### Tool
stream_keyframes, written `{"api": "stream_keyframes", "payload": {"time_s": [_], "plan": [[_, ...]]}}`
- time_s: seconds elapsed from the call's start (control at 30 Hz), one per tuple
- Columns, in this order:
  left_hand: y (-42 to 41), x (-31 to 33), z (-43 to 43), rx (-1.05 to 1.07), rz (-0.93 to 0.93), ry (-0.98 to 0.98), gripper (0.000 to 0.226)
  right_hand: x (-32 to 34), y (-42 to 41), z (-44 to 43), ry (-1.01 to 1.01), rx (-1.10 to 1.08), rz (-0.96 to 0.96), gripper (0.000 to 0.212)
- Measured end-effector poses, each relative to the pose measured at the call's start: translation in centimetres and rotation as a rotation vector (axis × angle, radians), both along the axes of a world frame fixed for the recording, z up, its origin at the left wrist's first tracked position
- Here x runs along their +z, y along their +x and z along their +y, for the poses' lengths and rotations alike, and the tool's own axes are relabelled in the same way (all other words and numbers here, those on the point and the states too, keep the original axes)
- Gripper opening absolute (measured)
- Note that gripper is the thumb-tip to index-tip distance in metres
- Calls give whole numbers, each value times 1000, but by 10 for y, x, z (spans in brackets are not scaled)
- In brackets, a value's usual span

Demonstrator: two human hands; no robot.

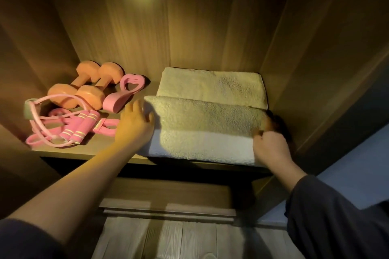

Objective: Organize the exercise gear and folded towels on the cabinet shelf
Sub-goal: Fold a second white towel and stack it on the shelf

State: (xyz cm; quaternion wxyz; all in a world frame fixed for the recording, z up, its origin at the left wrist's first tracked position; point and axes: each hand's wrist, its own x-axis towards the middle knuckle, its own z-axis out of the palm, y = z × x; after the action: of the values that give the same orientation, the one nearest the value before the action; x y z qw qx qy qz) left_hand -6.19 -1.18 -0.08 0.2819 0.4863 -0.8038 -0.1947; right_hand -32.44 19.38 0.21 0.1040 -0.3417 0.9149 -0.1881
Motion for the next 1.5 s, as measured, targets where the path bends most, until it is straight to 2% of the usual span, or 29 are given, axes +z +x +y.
{"api": "stream_keyframes", "payload": {"time_s": [0.07, 0.13, 0.17, 0.23, 0.3, 0.4, 0.53, 0.8, 0.83, 0.9, 0.97, 1.03, 1.13, 1.33, 1.5], "plan": [[13, 3, 5, -319, -159, -131, 72, 4, 11, 4, 21, 262, 196, 65], [27, 3, 5, -561, -390, -125, 95, 4, 23, 5, 59, 568, 296, 90], [32, 2, 3, -593, -474, -96, 104, 1, 28, 4, 107, 678, 365, 100], [34, -2, 1, -571, -573, -84, 117, -9, 33, 0, 179, 737, 474, 113], [24, -7, 6, -526, -575, -78, 121, -14, 27, -5, 194, 671, 517, 114], [3, -14, 20, -506, -533, -98, 119, -14, 10, -3, 248, 567, 484, 108], [-2, -16, 16, -501, -519, -93, 118, -19, 7, 0, 264, 541, 443, 106], [-1, -7, 10, -467, -717, -150, 117, -10, 9, -2, 313, 559, 386, 104], [-1, -3, 11, -466, -724, -131, 115, -7, 8, -2, 328, 572, 338, 102], [-6, 6, 13, -436, -624, -98, 106, 3, 6, -5, 315, 591, 204, 90], [-26, 12, 19, -380, -529, -147, 95, 12, 6, -17, 235, 583, 104, 74], [-53, 11, 31, -362, -542, -194, 80, 13, 12, -36, 156, 548, 125, 62], [-81, 0, 40, -348, -613, -108, 62, 1, 22, -62, 205, 472, 154, 56], [-82, -2, 28, -213, -676, -26, 83, -16, 8, -75, 253, 326, 156, 63], [-70, 8, 20, -12, -686, 110, 86, -11, -12, -58, 274, 152, 106, 71]]}}
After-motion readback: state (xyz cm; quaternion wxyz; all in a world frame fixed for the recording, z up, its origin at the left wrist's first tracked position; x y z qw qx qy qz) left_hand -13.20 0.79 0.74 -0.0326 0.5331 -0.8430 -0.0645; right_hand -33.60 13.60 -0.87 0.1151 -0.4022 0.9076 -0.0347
